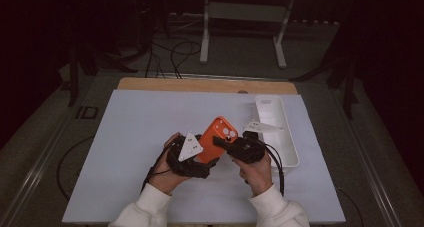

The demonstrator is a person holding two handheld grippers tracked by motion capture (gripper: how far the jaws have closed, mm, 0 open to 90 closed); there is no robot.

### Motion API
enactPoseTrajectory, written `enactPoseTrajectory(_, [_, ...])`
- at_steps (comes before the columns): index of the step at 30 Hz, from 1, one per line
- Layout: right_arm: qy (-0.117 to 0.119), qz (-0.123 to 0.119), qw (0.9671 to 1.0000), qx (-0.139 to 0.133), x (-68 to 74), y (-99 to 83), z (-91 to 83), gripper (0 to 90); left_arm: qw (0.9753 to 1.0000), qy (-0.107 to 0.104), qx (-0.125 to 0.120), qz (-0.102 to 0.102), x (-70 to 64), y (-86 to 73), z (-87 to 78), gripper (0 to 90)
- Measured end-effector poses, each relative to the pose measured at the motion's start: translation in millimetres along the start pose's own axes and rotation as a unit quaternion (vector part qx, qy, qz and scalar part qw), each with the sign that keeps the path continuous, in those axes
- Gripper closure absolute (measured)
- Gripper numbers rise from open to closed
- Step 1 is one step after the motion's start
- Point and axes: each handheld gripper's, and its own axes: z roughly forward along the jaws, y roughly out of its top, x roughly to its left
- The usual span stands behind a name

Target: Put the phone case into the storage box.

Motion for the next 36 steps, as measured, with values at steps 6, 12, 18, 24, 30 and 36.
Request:
enactPoseTrajectory(6, [-0.009, -0.018, 0.9998, 0.002, 4.1, 4.2, -0.5, 85.0, 1.0000, 0.000, 0.000, -0.008, 4.7, -0.6, -4.3, 15.9])
enactPoseTrajectory(12, [-0.008, -0.027, 0.9996, 0.005, 4.9, 5.1, -0.7, 85.1, 0.9997, -0.007, -0.005, -0.021, 10.0, -1.2, -8.7, 15.6])
enactPoseTrajectory(18, [-0.004, -0.027, 0.9996, 0.005, 4.2, 6.1, -2.2, 85.0, 0.9991, -0.022, -0.006, -0.037, 15.0, -3.3, -11.4, 15.5])
enactPoseTrajectory(24, [0.009, -0.027, 0.9996, 0.004, 2.3, 7.9, -8.1, 84.9, 0.9982, -0.033, 0.000, -0.049, 18.8, -7.4, -10.4, 17.0])
enactPoseTrajectory(30, [0.025, -0.033, 0.9991, 0.007, 3.2, 7.2, -11.9, 84.8, 0.9971, -0.054, 0.005, -0.053, 18.3, -10.0, -7.1, 19.9])
enactPoseTrajectory(36, [0.033, -0.043, 0.9985, 0.010, 3.5, 6.7, -13.4, 84.9, 0.9950, -0.085, 0.005, -0.052, 16.7, -10.6, -5.7, 24.9])
